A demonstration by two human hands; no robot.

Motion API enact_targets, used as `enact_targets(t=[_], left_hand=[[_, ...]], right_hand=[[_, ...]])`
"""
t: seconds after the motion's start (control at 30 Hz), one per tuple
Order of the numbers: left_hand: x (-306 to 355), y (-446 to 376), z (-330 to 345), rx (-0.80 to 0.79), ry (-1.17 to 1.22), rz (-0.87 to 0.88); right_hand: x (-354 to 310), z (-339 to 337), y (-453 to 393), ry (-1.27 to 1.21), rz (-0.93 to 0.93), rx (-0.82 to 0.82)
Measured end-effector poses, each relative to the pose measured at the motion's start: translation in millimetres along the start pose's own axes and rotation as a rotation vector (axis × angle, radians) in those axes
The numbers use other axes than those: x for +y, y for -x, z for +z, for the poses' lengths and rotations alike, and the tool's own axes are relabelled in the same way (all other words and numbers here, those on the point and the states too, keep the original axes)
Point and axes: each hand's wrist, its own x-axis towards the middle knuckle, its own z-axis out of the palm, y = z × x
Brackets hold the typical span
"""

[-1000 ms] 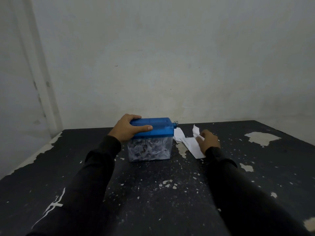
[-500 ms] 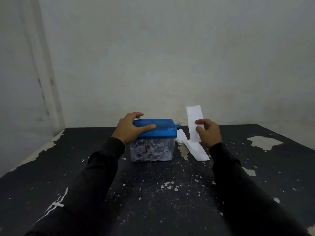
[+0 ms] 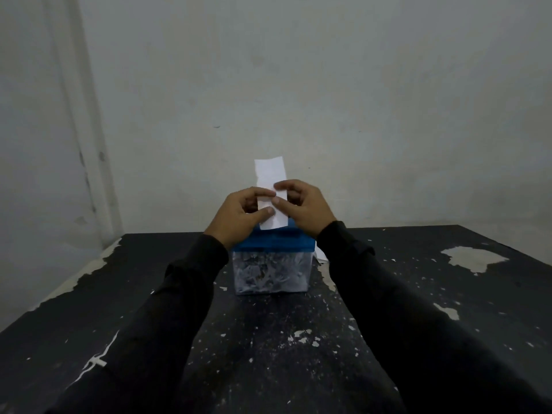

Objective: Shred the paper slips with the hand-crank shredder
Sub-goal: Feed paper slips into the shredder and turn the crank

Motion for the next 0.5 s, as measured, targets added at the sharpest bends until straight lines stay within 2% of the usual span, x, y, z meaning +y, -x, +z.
enact_targets(t=[0.07,0.17,0.23,0.3,0.37,0.5], left_hand=[[-8.8,-3.4,-2.8,0.069,-0.030,-0.024],[-20.5,-3.7,-8.7,0.160,-0.024,-0.086],[-25.7,-1.7,-14.0,0.193,-0.067,-0.056],[-28.3,-0.6,-18.8,0.200,-0.091,-0.018],[-29.7,-2.0,-21.9,0.174,-0.103,-0.020],[-30.4,-5.1,-22.0,0.179,-0.066,-0.039]], right_hand=[[-0.8,3.1,-1.7,0.046,0.012,-0.034],[3.8,-11.8,3.3,0.222,0.018,0.074],[14.1,-29.9,13.1,0.390,0.059,0.117],[24.1,-42.9,24.6,0.498,0.147,0.036],[30.8,-46.9,33.7,0.494,0.245,-0.070],[40.2,-45.7,40.8,0.421,0.312,-0.115]])
